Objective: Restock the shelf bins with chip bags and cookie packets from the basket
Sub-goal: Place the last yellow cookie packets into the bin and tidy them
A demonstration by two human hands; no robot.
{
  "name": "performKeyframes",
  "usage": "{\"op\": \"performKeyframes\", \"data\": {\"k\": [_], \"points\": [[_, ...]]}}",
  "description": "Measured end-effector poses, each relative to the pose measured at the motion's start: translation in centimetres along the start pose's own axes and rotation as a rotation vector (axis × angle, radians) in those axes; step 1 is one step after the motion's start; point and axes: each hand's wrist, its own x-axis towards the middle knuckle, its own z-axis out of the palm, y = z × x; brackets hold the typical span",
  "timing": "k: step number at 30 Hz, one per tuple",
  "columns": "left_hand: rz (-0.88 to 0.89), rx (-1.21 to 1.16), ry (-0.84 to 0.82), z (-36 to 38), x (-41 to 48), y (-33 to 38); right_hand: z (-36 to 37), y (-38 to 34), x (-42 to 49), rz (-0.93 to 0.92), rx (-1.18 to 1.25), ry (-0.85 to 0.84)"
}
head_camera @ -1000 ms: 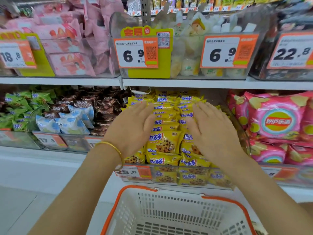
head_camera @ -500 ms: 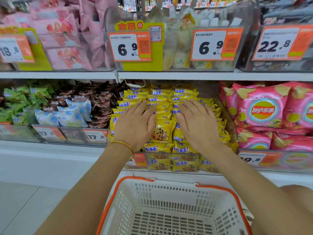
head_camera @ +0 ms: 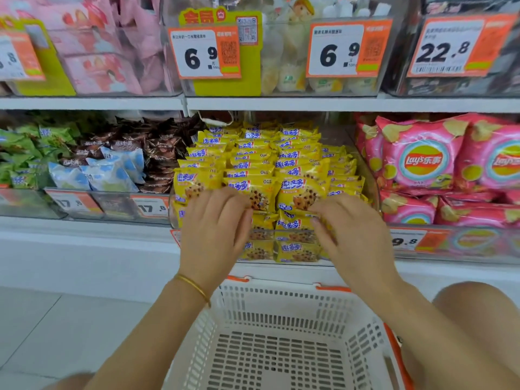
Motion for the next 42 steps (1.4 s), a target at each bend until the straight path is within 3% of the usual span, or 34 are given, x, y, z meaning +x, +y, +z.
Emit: {"op": "performKeyframes", "data": {"k": [5, 12, 33, 42], "points": [[-0.017, 0.169, -0.174, 1.0, -3.2, -0.7, 2.2, 0.5, -1.4, -0.019, -0.105, -0.075], [0.020, 0.295, -0.219, 0.8, -3.1, -1.4, 3.0, 0.7, -2.4, 0.024, -0.074, -0.081], [-0.063, 0.226, -0.215, 3.9, -0.6, -3.1, 4.9, 1.6, -0.2, 0.148, 0.077, 0.019], [-0.104, 0.216, -0.278, 6.0, 1.3, -4.0, 6.7, 3.0, 2.3, 0.182, 0.068, -0.014]]}}
